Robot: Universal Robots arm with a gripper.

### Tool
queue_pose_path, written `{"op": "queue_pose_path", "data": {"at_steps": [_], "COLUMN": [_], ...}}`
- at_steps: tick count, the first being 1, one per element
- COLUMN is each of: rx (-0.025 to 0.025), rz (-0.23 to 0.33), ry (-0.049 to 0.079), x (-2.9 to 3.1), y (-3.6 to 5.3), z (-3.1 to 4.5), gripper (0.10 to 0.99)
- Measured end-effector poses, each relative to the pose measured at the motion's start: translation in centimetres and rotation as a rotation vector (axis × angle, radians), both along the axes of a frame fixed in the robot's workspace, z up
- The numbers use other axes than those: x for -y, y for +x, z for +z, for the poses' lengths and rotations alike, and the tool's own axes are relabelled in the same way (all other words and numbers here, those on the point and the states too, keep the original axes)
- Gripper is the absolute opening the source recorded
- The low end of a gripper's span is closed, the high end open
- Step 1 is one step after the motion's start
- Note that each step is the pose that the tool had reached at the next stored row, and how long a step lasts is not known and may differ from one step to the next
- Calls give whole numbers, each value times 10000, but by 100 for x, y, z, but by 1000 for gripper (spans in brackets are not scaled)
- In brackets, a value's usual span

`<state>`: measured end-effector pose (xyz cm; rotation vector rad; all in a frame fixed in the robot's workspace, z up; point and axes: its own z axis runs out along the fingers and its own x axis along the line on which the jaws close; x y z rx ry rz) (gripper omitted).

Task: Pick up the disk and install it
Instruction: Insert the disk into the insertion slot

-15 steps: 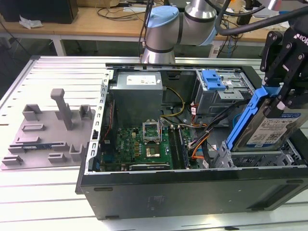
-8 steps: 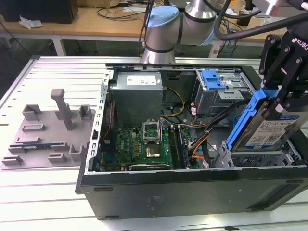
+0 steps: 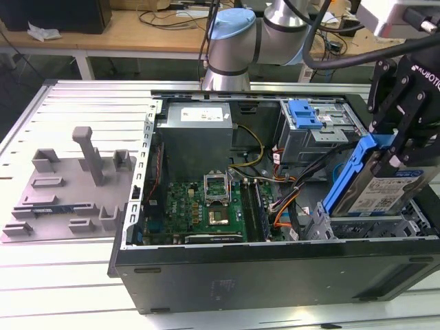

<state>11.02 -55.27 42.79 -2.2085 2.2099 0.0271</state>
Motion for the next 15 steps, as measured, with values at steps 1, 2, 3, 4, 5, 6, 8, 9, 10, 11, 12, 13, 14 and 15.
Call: {"op": "queue_pose_path", "data": {"at_steps": [1, 2, 3, 4, 5, 6, 8, 9, 10, 11, 12, 13, 14, 15], "rx": [0, 0, 0, 0, 0, 0, 0, 0, 0, 0, 0, 1, 1, 0], "rz": [0, 0, 0, 0, 0, 0, 0, 0, 0, 0, -1, 1, 0, 0], "ry": [2, 0, 0, 0, 0, 1, 0, 0, 0, 1, 1, -6, 1, 6], "x": [3, 7, 8, 10, 14, 17, 21, 28, 36, 40, 44, 50, 53, 58], "y": [0, 0, 0, 0, 0, 0, 0, 0, 0, 0, 0, 0, 0, 0], "z": [-13, -29, -39, -47, -73, -95, -117, -143, -170, -183, -194, -203, -209, -212], "gripper": [369, 369, 369, 369, 369, 369, 369, 369, 369, 369, 369, 369, 380, 435]}}
